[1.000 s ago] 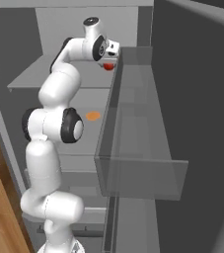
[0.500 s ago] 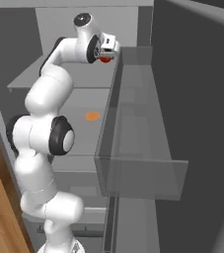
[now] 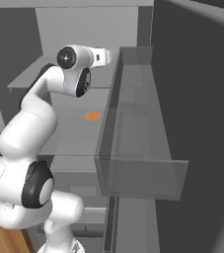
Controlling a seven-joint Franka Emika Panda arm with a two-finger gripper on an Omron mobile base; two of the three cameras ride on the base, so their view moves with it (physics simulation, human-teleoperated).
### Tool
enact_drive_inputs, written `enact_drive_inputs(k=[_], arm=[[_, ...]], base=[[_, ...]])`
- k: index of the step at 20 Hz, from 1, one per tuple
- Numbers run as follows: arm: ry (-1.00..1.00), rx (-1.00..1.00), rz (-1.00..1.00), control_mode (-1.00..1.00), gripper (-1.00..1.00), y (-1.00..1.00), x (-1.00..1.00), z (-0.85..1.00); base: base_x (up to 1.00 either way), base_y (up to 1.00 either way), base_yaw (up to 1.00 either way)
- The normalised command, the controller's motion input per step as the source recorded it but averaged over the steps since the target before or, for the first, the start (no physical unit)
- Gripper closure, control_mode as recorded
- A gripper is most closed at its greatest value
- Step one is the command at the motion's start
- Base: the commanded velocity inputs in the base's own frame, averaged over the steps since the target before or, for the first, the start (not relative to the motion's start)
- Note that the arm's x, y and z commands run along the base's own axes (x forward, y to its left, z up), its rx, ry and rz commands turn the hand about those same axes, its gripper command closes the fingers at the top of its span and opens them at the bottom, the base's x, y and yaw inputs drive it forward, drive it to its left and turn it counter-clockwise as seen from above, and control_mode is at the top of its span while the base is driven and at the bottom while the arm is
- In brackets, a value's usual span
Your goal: Pick the tangerine and apple from the fridge and place them on the plate next to the blender to make a fruit smoothie.
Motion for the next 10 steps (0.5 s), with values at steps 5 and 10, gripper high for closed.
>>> enact_drive_inputs(k=[5,10], arm=[[0.09,0.0,0.03,-1.0,1.0,0.26,-1.0,0.43],[0.57,0.0,0.01,-1.0,1.0,0.54,-1.0,-0.24]], base=[[0.0,0.0,0.0],[0.0,0.0,0.0]])
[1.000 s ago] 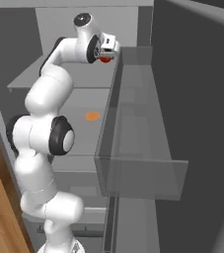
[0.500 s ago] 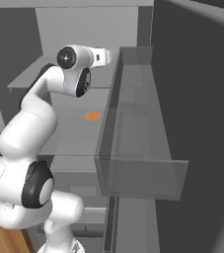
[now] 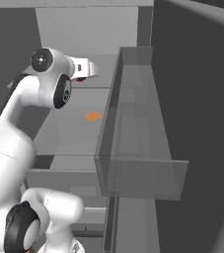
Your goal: Pick the tangerine and apple from the fridge and place them on the plate next to the blender to make a fruit smoothie.
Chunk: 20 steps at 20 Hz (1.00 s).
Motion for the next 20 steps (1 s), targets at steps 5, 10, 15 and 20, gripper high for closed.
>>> enact_drive_inputs(k=[5,10,15,20], arm=[[0.41,0.0,0.03,-1.0,1.0,0.35,-1.0,-0.84],[0.16,0.0,0.07,-1.0,1.0,0.29,-1.0,-0.63],[0.0,0.0,0.0,1.0,1.0,0.0,0.0,0.0],[0.0,0.0,0.0,1.0,1.0,0.0,0.0,0.0]], base=[[0.0,0.0,0.0],[0.0,0.0,0.0],[-1.0,0.8,0.25],[-0.88,1.0,0.3]])
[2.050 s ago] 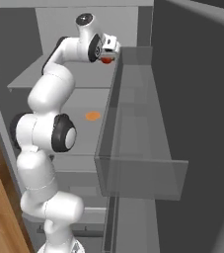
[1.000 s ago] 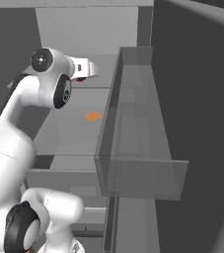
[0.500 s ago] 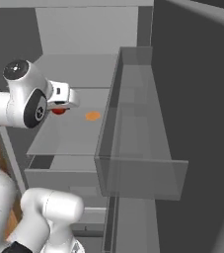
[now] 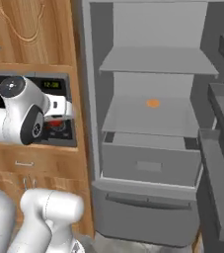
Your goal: Pick the tangerine and apple from the fridge and place them on the plate next to the blender to make a fruit smoothie.
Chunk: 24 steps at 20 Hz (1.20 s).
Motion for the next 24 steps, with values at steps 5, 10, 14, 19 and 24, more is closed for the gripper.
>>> enact_drive_inputs(k=[5,10,14,19,24], arm=[[0.0,0.0,0.0,1.0,1.0,0.0,0.0,0.0],[0.0,0.0,0.0,1.0,1.0,0.0,0.0,0.0],[0.0,0.0,0.0,1.0,1.0,0.0,0.0,0.0],[0.0,0.0,0.0,1.0,1.0,0.0,0.0,0.0],[0.0,0.0,0.0,1.0,1.0,0.0,0.0,0.0]], base=[[-0.33,1.0,0.32],[0.18,1.0,0.16],[0.31,1.0,0.07],[0.52,1.0,0.0],[0.96,1.0,0.0]])
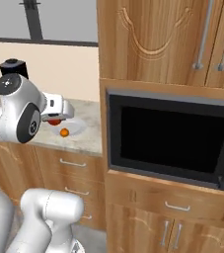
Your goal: Pick the tangerine and apple from the fridge and place them on the plate next to the blender to make a fruit smoothie.
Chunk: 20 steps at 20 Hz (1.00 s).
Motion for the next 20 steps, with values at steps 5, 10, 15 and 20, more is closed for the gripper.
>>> enact_drive_inputs(k=[5,10,15,20], arm=[[0.0,0.0,0.0,1.0,1.0,0.0,0.0,0.0],[0.0,0.0,0.0,-1.0,1.0,0.0,0.15,-0.01],[0.43,0.08,0.01,-1.0,1.0,-0.19,0.79,-0.91],[0.42,0.05,-0.04,-1.0,1.0,0.0,0.72,-1.0]], base=[[0.95,0.98,-0.08],[0.66,0.21,-0.1],[0.0,0.0,0.0],[0.0,0.0,0.0]])
